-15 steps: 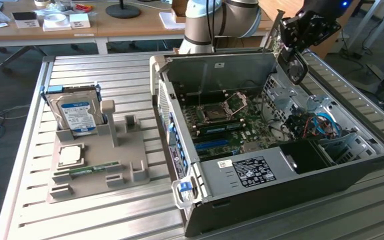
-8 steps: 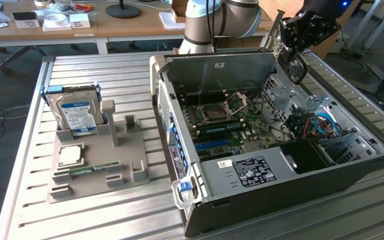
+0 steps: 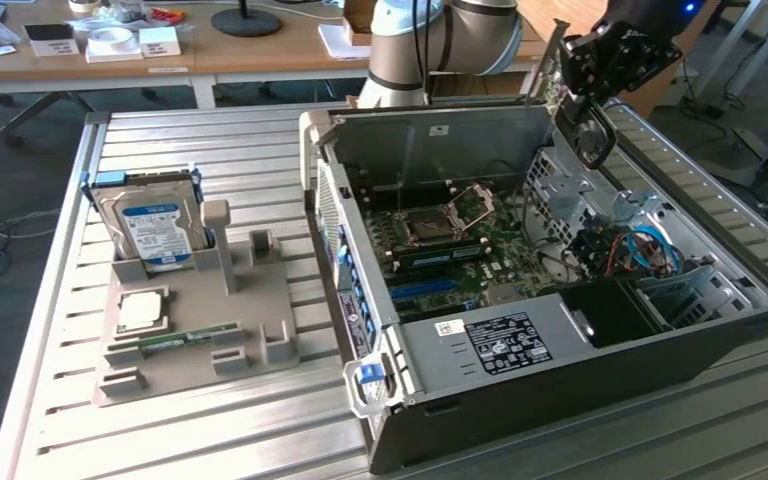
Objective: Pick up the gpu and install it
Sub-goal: 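Pick up the gpu and move the gpu toward the slot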
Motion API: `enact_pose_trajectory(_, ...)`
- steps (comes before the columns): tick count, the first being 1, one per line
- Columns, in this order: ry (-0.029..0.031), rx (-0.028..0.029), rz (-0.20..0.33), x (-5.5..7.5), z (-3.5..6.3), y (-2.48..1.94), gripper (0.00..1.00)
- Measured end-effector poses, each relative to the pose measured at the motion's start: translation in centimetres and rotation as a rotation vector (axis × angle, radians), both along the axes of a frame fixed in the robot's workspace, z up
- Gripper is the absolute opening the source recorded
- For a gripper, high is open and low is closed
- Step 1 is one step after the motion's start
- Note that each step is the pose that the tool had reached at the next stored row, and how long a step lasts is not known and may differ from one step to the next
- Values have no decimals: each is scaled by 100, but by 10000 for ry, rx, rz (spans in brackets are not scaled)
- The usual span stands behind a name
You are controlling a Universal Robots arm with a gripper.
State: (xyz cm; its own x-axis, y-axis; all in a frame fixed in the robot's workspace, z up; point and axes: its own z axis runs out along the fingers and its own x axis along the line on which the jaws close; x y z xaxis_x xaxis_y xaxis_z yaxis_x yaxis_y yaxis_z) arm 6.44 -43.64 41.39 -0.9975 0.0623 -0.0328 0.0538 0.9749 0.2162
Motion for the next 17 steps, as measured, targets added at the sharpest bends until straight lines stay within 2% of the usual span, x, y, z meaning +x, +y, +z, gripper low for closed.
enact_pose_trajectory(3,-1,0,81,0,0,0,27)
enact_pose_trajectory(4,1,-24,86,0,0,-1,27)
enact_pose_trajectory(6,1,-145,99,1,0,-6,27)
enact_pose_trajectory(9,2,-378,130,1,0,-18,27)
enact_pose_trajectory(11,2,-502,164,0,-1,-26,27)
enact_pose_trajectory(14,1,-639,236,0,-4,-33,27)
enact_pose_trajectory(15,0,-660,260,0,-5,-39,27)
enact_pose_trajectory(17,-2,-668,316,-4,-10,-47,27)
